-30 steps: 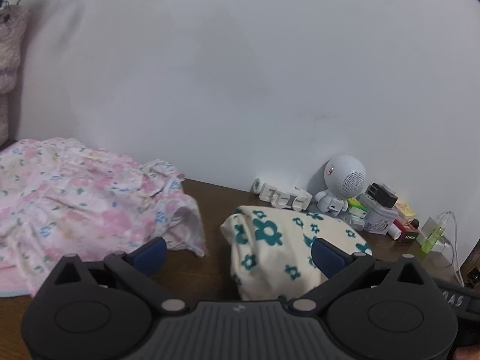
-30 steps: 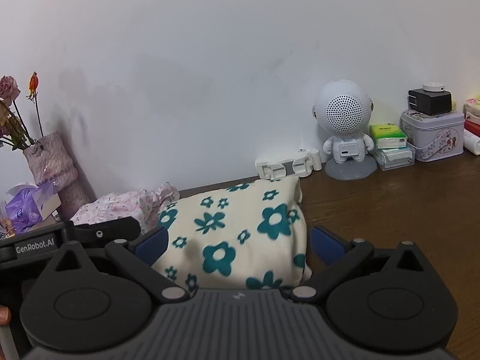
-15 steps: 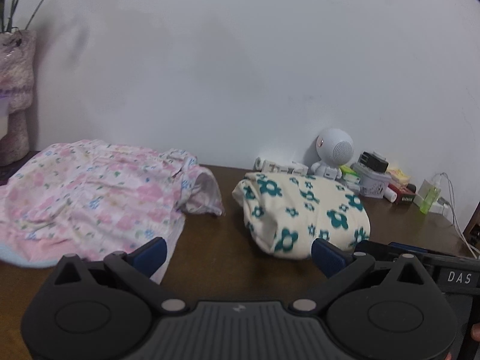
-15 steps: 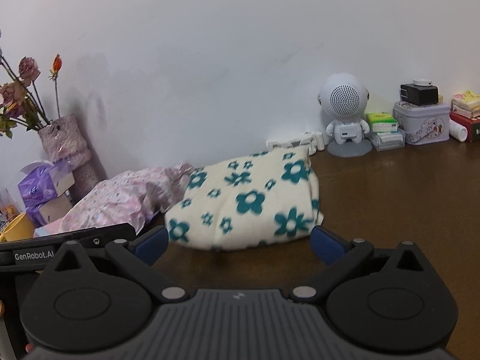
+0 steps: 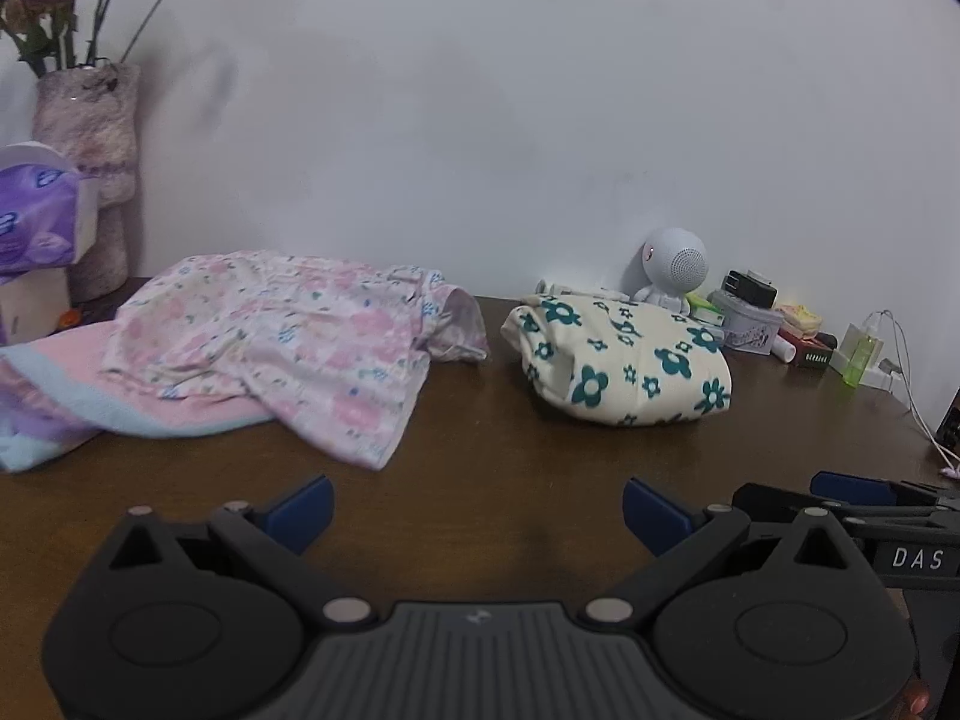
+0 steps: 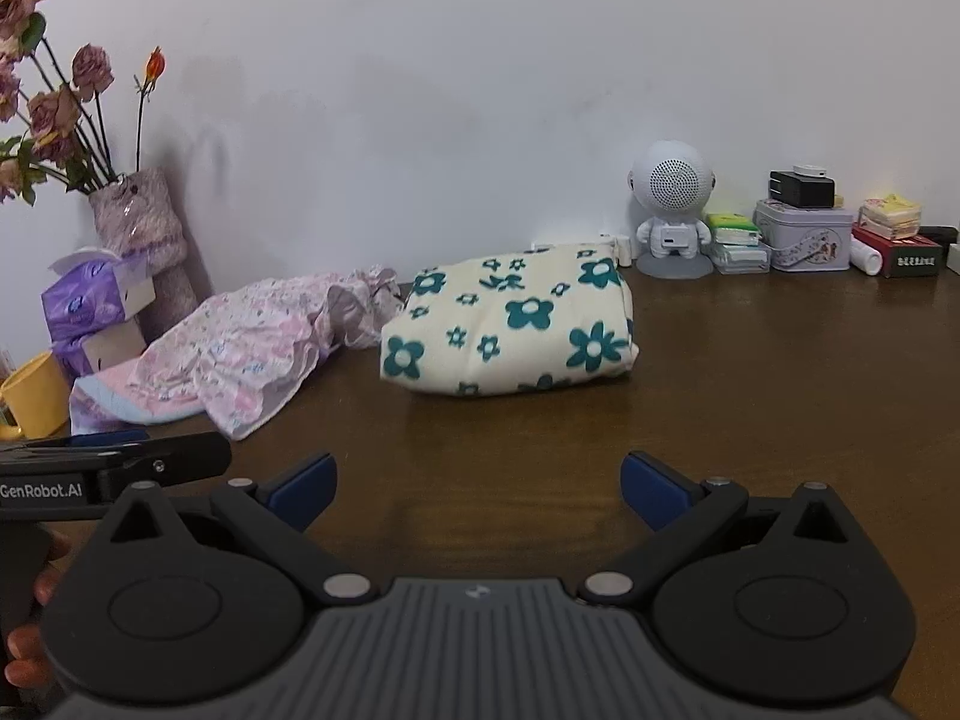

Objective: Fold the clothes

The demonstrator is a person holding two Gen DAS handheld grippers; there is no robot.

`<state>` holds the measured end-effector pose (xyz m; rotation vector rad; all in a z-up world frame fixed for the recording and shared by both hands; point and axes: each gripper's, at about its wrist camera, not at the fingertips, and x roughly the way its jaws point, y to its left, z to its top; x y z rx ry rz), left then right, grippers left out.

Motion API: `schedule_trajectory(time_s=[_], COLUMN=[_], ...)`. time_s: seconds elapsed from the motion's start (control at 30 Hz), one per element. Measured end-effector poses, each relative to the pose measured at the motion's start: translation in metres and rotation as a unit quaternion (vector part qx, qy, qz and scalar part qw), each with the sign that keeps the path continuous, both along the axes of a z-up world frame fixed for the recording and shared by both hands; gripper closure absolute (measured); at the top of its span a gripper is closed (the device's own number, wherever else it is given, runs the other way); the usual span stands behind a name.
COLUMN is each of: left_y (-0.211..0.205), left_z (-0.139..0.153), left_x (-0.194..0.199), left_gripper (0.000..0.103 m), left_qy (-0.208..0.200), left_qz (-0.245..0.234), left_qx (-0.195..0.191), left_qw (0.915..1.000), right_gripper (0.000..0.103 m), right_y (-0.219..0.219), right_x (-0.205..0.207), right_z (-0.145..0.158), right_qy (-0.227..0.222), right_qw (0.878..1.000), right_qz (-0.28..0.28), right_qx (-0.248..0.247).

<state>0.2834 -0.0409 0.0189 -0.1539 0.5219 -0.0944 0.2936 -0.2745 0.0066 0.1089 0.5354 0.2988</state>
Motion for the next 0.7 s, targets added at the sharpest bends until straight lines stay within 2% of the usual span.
schedule_trajectory(time_s=[0.5,0.7], left_y=[0.012,0.009], left_z=[-0.001,-0.001], left_x=[-0.059,-0.088], left_gripper=[0.000,0.000], left_qy=[0.007,0.014], left_qz=[0.021,0.020], left_qx=[0.014,0.036], left_qw=[0.9996,0.9991], right_gripper=[0.000,0.000], right_y=[0.026,0.025], right_x=[-0.060,-0.084], right_z=[0.001,0.004], right_qy=[0.007,0.015], right_qw=[0.998,0.999], right_qz=[0.001,0.002], right_qx=[-0.056,-0.044])
